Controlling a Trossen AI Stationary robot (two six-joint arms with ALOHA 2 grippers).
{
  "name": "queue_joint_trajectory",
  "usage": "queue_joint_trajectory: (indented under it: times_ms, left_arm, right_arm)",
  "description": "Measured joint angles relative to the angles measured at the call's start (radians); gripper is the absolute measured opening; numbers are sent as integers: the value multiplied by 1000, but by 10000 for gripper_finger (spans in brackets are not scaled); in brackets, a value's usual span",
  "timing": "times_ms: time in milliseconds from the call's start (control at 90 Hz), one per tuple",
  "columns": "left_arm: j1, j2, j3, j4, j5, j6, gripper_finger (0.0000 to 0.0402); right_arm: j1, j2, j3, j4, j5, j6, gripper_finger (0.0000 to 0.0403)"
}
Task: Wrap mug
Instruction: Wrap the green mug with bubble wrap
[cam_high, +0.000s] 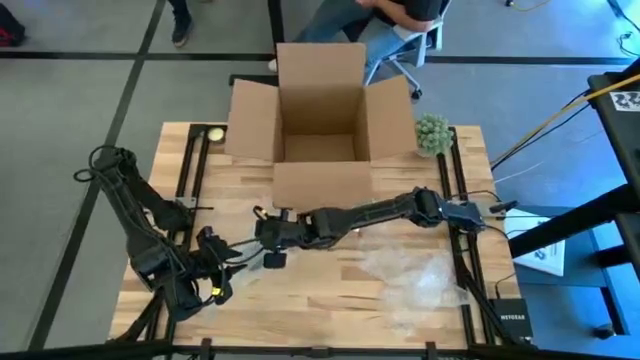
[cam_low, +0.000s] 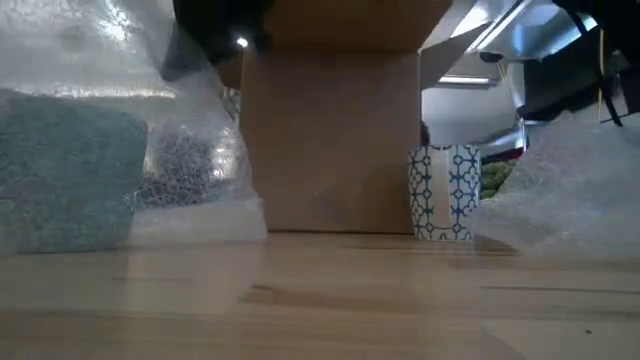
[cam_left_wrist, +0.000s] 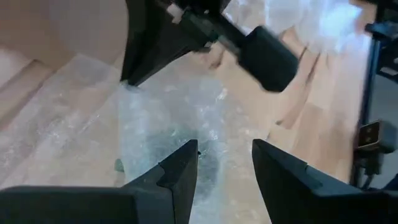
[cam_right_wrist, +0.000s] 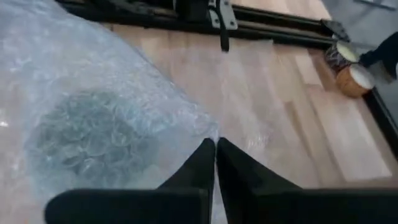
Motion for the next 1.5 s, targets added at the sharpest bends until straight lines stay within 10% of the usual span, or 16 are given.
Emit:
queue_joint_trajectory:
  times_ms: [422, 700, 1500]
  left_arm:
    - [5, -15, 108, -302, -50, -203, 136]
    - [39, 9, -28, 88, 50, 2, 136]
    - [214, 43, -371, 422, 233, 95, 136]
  right_arm:
    - [0, -1, -80, -10, -11, 63, 0]
    - [0, -1, -81, -7, -12, 62, 0]
    - [0, -1, 69, -225, -353, 34, 1]
